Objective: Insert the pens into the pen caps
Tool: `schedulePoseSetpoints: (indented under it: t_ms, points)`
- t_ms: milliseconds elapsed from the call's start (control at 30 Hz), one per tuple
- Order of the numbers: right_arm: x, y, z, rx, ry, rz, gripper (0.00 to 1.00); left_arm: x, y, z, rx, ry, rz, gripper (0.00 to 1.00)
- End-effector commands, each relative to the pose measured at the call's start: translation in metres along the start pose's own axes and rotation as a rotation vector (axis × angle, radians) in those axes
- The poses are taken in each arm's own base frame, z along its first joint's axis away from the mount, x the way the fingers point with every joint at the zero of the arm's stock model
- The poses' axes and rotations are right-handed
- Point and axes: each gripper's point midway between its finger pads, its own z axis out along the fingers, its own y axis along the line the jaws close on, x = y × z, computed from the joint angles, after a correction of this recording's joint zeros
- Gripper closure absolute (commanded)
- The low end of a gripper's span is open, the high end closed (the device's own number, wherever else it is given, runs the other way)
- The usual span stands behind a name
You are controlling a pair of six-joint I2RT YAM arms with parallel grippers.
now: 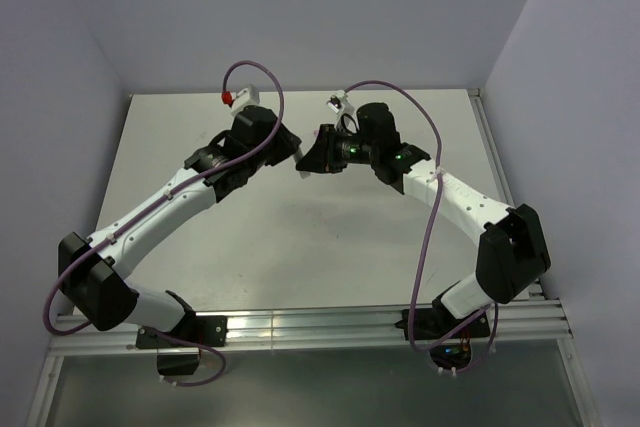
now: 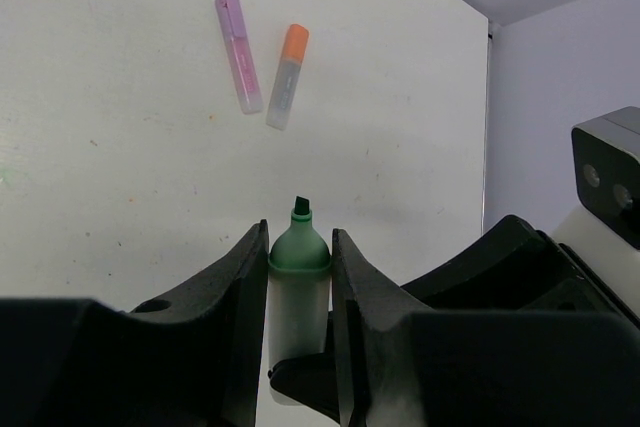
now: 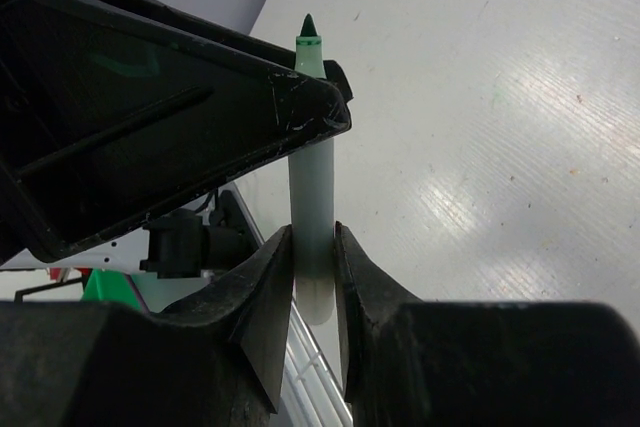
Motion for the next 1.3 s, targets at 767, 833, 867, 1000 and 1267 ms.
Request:
schedulePoseSetpoints:
  t_ms: [767, 833, 867, 1000, 1267]
  points:
    - [-0.013, 0.006, -0.007, 0.037, -0.048, -0.050, 1.00, -0.019, -0.021, -0.017, 0.035, -0.087, -0.022, 0.86]
    - [-0.011, 0.004, -0.010, 0.038, -0.049, -0.048, 1.00, -0.032, -0.015, -0.023, 0.021, -0.120, -0.035, 0.79]
    - [-0.011, 0.005, -0.012, 0.033, -0.050, -0.050, 1.00, -0.039, -0.009, -0.025, 0.000, -0.143, -0.046, 0.77]
    - [-0.009, 0.005, -0.018, 0.023, -0.056, -0.051, 1.00, -0.071, 0.024, -0.034, -0.090, -0.221, -0.104, 0.68]
    - [0.000, -0.005, -0.020, 0.021, -0.048, -0.037, 1.00, -0.111, 0.079, -0.045, -0.224, -0.322, -0.213, 0.57]
